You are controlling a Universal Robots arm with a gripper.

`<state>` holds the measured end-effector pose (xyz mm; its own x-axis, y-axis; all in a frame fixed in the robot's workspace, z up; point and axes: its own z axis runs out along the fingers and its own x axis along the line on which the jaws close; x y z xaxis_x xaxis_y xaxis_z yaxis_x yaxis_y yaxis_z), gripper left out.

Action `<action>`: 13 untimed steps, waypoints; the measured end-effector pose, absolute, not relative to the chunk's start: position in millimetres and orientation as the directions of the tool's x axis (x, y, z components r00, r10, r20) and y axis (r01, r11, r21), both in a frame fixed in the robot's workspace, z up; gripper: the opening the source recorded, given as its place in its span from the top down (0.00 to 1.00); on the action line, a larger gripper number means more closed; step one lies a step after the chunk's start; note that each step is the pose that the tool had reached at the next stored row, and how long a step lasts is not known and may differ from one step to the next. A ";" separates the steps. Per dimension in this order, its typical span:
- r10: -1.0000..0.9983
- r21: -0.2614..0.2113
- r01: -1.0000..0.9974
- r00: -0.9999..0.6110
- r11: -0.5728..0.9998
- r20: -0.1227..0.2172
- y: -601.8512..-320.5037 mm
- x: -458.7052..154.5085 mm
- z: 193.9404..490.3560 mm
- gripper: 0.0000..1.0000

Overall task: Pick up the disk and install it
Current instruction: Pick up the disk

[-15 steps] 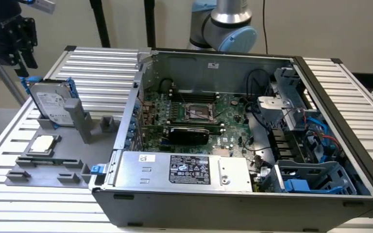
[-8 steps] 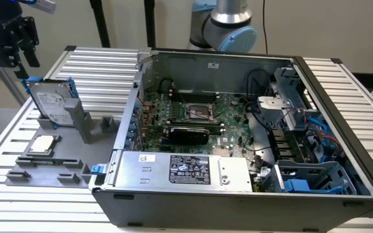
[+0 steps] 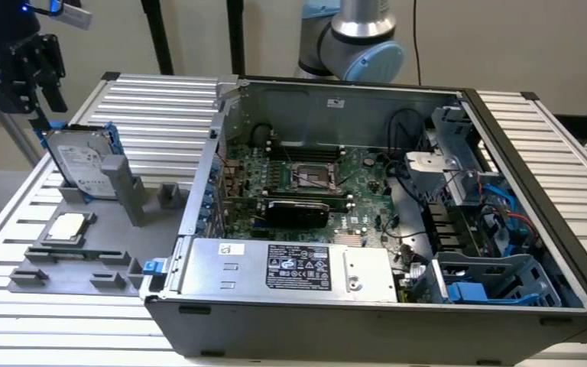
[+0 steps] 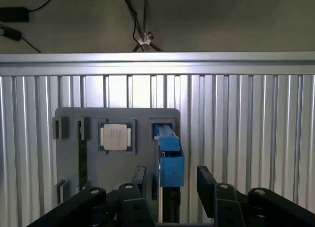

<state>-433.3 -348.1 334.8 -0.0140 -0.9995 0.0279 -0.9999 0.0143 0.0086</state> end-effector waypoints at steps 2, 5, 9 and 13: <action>-1.000 0.009 -1.000 -0.014 0.014 0.028 -348.1 -433.3 331.2 0.00; -1.000 0.008 -1.000 -0.014 0.014 0.028 -348.1 -433.3 325.7 0.00; -1.000 0.009 -1.000 -0.014 0.014 0.028 -348.1 -433.3 318.4 0.00; -1.000 0.009 -1.000 -0.014 0.014 0.028 -348.1 -433.3 311.2 0.00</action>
<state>-433.3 -348.1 311.2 -0.0141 -0.9995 0.0279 -0.9999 0.0143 0.0086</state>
